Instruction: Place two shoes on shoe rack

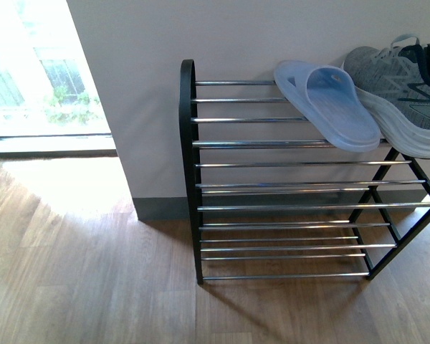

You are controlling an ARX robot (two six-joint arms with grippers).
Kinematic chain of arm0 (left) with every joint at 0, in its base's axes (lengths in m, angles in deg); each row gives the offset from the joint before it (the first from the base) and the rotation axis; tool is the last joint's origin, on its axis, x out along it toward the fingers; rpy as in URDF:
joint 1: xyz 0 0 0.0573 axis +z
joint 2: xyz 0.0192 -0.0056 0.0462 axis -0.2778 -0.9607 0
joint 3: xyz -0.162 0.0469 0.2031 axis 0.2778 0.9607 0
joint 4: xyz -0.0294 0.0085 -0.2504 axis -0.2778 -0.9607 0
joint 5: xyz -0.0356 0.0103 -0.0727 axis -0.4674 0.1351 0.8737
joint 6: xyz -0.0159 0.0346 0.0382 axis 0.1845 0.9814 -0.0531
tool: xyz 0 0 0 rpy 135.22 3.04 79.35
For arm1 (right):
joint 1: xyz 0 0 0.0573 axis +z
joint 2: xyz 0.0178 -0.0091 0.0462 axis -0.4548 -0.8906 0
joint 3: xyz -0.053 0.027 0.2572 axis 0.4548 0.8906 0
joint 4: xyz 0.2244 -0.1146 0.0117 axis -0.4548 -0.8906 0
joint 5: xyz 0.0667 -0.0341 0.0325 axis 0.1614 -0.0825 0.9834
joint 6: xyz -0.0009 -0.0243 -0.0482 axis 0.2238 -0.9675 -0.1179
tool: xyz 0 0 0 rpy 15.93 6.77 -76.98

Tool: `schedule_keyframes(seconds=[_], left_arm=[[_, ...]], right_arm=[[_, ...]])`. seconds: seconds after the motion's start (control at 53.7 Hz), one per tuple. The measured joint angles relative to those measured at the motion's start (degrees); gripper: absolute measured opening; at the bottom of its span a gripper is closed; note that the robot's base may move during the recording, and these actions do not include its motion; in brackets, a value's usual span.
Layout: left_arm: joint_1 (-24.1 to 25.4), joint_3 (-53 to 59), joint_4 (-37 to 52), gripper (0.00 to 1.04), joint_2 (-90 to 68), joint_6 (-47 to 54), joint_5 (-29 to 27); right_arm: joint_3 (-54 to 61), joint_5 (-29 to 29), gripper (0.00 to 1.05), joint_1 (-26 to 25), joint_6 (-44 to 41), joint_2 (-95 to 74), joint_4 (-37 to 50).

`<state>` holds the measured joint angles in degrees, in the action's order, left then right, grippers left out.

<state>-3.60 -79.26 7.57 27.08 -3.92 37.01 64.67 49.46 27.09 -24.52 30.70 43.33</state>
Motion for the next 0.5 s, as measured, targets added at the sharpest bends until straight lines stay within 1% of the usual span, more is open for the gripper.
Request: schedule_keyframes(seconds=[0.149,0.317,0.503], left_arm=[[0.0,0.0,0.0,0.02,0.0,0.0,0.0],[0.0,0.0,0.0,0.02,0.0,0.0,0.0],[0.0,0.0,0.0,0.02,0.0,0.0,0.0]], right_arm=[[0.0,0.0,0.01,0.0,0.0,5.2,-4.5],[0.1,0.0,0.01,0.0,0.0,13.3,-11.7],[0.1,0.0,0.01,0.0,0.0,18.6,-16.6]])
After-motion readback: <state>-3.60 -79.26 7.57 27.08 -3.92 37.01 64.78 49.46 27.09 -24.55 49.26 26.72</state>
